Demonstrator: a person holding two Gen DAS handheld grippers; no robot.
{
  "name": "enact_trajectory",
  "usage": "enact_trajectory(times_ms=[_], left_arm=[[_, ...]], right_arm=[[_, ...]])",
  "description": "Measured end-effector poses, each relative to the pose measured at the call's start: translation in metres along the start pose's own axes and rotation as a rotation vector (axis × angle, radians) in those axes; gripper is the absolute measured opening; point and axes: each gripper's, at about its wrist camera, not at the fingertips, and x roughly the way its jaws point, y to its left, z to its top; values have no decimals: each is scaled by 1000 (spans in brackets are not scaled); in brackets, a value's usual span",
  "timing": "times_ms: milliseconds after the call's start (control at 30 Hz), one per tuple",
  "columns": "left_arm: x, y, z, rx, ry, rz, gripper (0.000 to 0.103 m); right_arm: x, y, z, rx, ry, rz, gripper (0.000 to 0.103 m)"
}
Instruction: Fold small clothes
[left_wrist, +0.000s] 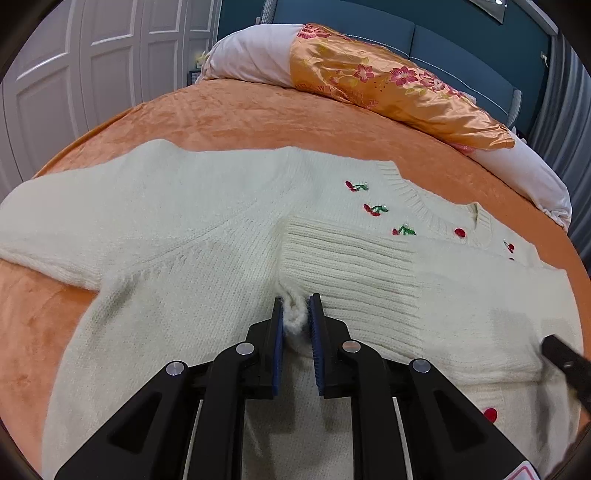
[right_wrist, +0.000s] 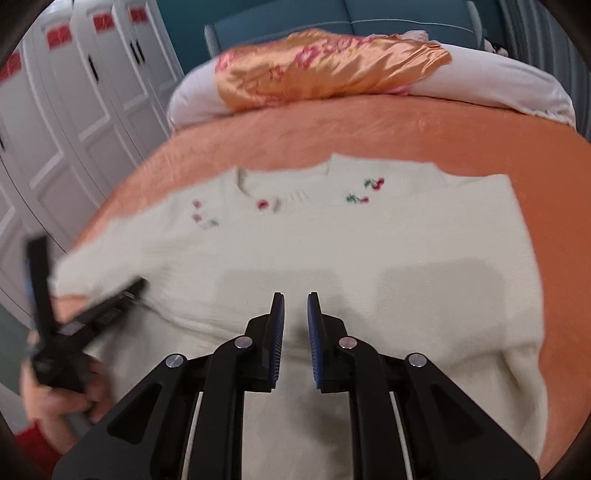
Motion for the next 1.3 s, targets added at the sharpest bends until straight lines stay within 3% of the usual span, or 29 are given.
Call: enact_trajectory(times_ms=[67,133,167,267,333,400,467,533,567,600,633,667,733,800,833,900,933,1067,1167,1233,1300], left_arm=[[0,1,-1,-4,-5,-9,14],[1,2,-1,-8,-10,-17,14],[1,3,-2,-13,-12,-24,14],[0,6,0,-29,-7,-45,14],[-1,8,5,-47,12,-72,15],[0,14,13,-88,40,-104,17],[3,19,21,-133,72,-129,18],[11,20,30,-151,115,-152,13],[14,18,34,-144,125,-159,9],[15,16,39,-130,130,-157,9],[14,12,44,-111,126,-153,8],[11,9,49,-93,112,-150,8],[-8,0,65,-47,29,-154,7],[-18,-4,71,-36,-23,-143,7],[-16,-4,72,-28,-27,-122,8],[13,-5,59,-6,70,-74,9],[28,-5,47,1,122,-49,9],[22,-9,29,34,22,-5,12],[23,-11,24,45,-11,12,13],[23,-13,23,61,-17,37,15],[21,-15,23,75,-21,61,17]], right_arm=[[1,-38,-18,94,-7,-54,10],[-12,-86,-33,251,-30,-18,8],[-19,-103,-39,308,-41,-14,0],[-41,-124,-46,349,-74,6,1],[-50,-119,-36,306,-99,-41,15],[-51,-118,-20,290,-143,-62,57],[-47,-131,-3,309,-170,-63,66],[-14,-145,9,336,-73,-82,66],[3,-154,10,345,-20,-93,49],[18,-157,12,348,27,-84,25],[27,-157,15,358,47,-54,18],[22,-157,19,367,12,-38,15],[-10,-151,23,377,-142,44,14],[-25,-149,18,391,-221,61,14],[-18,-150,12,391,-205,17,14],[27,-159,-5,385,-20,-71,15],[30,-163,-11,408,-25,-60,15],[-24,-150,2,433,-154,-46,17],[-42,-110,7,304,-170,40,17],[-28,-70,4,151,-85,67,17],[-8,-39,-4,9,-22,32,14]])
